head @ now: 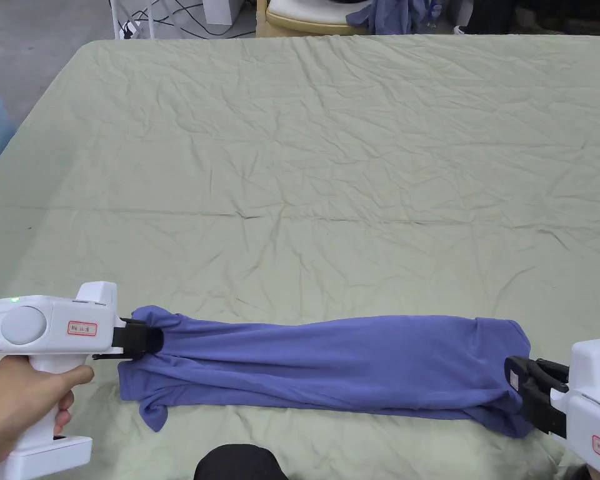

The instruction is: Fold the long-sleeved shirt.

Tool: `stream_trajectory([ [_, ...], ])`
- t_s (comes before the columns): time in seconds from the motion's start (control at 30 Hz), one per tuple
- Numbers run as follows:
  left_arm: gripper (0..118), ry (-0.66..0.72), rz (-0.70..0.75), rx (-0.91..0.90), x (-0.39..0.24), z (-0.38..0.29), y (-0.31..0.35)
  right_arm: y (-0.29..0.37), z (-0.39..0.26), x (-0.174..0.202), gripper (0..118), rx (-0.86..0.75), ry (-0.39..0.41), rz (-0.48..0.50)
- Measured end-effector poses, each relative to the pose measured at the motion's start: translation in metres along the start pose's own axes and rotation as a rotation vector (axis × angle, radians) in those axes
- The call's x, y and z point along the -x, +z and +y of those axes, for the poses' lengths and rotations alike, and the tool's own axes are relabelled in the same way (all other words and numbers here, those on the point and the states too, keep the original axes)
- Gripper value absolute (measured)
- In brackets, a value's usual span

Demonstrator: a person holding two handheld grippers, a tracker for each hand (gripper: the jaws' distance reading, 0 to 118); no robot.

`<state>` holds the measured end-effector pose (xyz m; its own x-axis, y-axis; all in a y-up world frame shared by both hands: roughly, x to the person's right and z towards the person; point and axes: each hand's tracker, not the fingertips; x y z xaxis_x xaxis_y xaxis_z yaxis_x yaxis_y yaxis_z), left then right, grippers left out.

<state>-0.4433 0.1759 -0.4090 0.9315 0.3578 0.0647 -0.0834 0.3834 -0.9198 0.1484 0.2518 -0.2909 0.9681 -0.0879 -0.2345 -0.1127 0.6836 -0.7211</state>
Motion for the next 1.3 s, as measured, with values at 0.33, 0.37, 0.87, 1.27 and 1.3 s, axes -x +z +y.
stream_trajectory([
  [0.33, 6, -0.047, -0.007, 0.032, -0.106, 0.005, 0.02, 0.004, -0.008, -0.021, 1, -0.036, -0.063, 0.028],
  [0.37, 6, -0.063, -0.016, 0.04, -0.119, 0.007, 0.017, 0.005, -0.009, -0.023, 1, -0.041, -0.071, 0.032],
  [0.87, 6, -0.205, -0.147, 0.14, -0.283, 0.043, -0.06, 0.03, -0.027, -0.079, 1, -0.118, -0.226, 0.014],
  [1.27, 6, -0.315, -0.253, 0.234, -0.404, 0.054, -0.126, 0.029, -0.036, -0.112, 1, -0.12, -0.303, -0.01],
  [1.3, 6, -0.316, -0.264, 0.24, -0.41, 0.054, -0.129, 0.03, -0.035, -0.113, 1, -0.122, -0.301, -0.014],
])
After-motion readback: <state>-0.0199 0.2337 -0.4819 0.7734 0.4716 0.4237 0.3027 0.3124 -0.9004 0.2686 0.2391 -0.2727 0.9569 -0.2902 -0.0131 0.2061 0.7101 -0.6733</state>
